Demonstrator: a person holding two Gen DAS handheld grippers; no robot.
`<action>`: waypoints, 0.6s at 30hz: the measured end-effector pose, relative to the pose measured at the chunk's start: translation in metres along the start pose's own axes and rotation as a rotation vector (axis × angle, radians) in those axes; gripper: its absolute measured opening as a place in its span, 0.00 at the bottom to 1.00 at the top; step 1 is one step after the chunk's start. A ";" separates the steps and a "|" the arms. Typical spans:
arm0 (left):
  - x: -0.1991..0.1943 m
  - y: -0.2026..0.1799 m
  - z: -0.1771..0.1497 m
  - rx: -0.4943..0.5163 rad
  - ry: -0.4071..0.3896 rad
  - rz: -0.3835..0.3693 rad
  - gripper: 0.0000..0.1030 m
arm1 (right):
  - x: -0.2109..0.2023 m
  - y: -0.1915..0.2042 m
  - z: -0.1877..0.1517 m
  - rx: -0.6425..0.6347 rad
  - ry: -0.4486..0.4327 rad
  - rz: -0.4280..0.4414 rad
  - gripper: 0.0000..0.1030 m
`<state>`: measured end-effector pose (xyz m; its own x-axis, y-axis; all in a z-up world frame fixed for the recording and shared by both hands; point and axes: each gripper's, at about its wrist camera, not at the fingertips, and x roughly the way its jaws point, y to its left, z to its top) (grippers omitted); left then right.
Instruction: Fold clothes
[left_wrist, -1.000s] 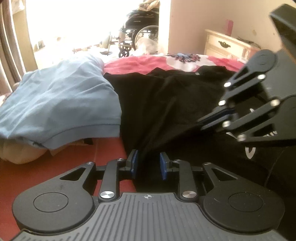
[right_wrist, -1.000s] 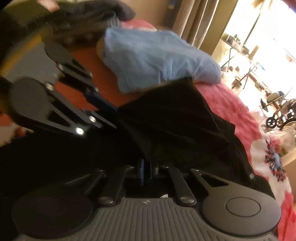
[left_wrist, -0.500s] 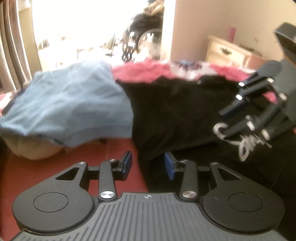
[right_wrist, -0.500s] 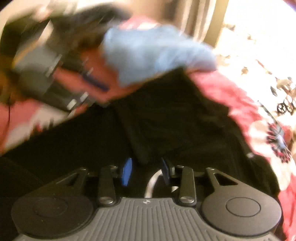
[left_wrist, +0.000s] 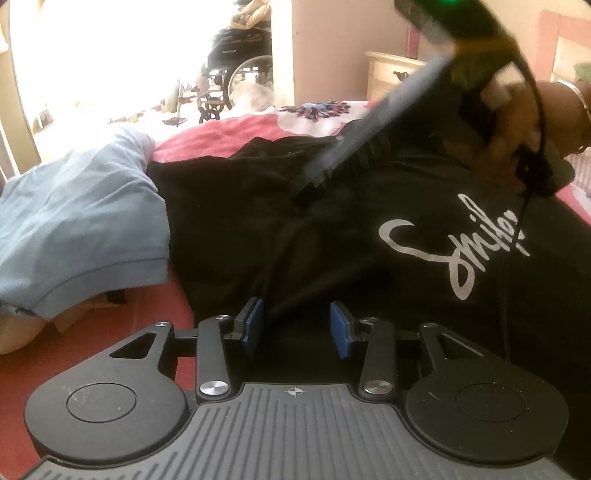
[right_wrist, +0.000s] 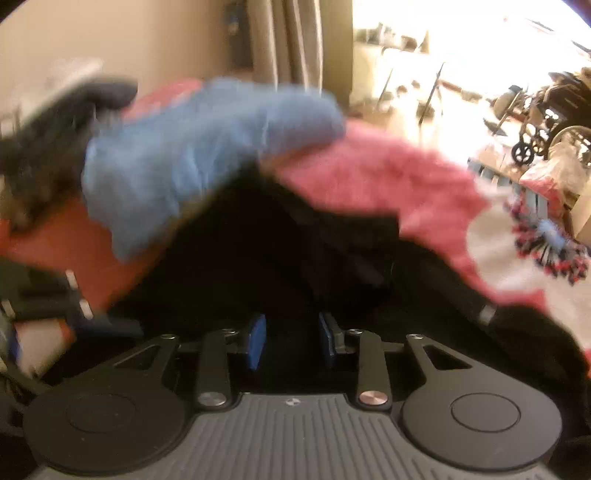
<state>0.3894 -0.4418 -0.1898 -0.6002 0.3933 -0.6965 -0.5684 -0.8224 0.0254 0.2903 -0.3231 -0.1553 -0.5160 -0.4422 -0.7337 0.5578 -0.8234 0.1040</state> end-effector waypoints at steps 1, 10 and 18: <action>0.000 0.001 0.001 -0.004 0.002 -0.001 0.39 | 0.003 0.001 0.009 0.018 -0.022 0.007 0.32; -0.004 0.003 -0.003 -0.019 0.001 0.001 0.42 | 0.058 -0.035 0.047 0.269 -0.061 -0.097 0.26; -0.028 0.013 0.001 -0.072 0.005 0.002 0.53 | -0.084 -0.104 0.032 0.492 -0.187 -0.190 0.27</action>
<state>0.3986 -0.4634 -0.1693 -0.5983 0.3894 -0.7003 -0.5250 -0.8508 -0.0245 0.2551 -0.2120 -0.0833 -0.7095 -0.2883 -0.6431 0.0976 -0.9439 0.3155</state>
